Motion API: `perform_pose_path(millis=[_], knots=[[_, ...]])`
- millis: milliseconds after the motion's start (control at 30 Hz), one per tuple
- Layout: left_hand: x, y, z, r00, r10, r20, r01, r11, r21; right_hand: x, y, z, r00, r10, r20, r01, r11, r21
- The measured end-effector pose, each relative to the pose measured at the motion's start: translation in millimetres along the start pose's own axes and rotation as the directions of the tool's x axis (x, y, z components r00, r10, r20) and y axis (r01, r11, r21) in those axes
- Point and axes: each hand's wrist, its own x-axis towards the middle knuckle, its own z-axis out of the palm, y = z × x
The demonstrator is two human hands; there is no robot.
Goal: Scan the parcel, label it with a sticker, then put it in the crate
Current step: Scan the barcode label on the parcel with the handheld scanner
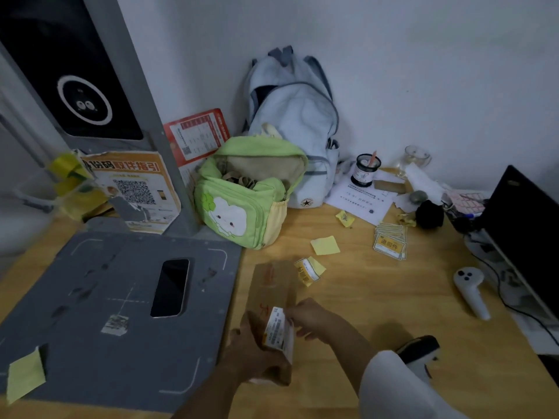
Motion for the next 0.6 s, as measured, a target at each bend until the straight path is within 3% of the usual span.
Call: perform_pose_path(millis=[100, 200, 300, 400, 467, 533, 600], knots=[[-7, 20, 2, 0.998, 0.058, 0.007, -0.058, 0.998, 0.001, -14, 4, -20, 0.998, -0.021, -0.064, 0.024, 0.999, 0.043], [-22, 60, -7, 0.989, 0.150, 0.014, -0.150, 0.989, 0.011, -20, 19, -40, 0.976, 0.004, -0.217, 0.036, 0.983, 0.180], [-44, 99, -10, 0.975, 0.224, -0.003, -0.223, 0.973, 0.052, -24, 52, -56, 0.891, -0.048, -0.452, 0.079, 0.996, 0.050], [-49, 115, -4, 0.954, 0.298, 0.037, -0.299, 0.932, 0.203, -30, 96, -67, 0.834, -0.055, -0.549, -0.138, 0.942, -0.304], [-48, 121, 1, 0.935, 0.335, 0.113, -0.353, 0.873, 0.338, -38, 119, -69, 0.756, -0.088, -0.649, -0.252, 0.875, -0.413], [-44, 125, 7, 0.922, 0.337, 0.191, -0.387, 0.806, 0.448, -47, 141, -67, 0.613, -0.119, -0.781, -0.308, 0.874, -0.375], [-42, 129, 14, 0.916, 0.314, 0.250, -0.401, 0.751, 0.525, -52, 159, -63, 0.583, 0.007, -0.812, -0.388, 0.881, -0.271]])
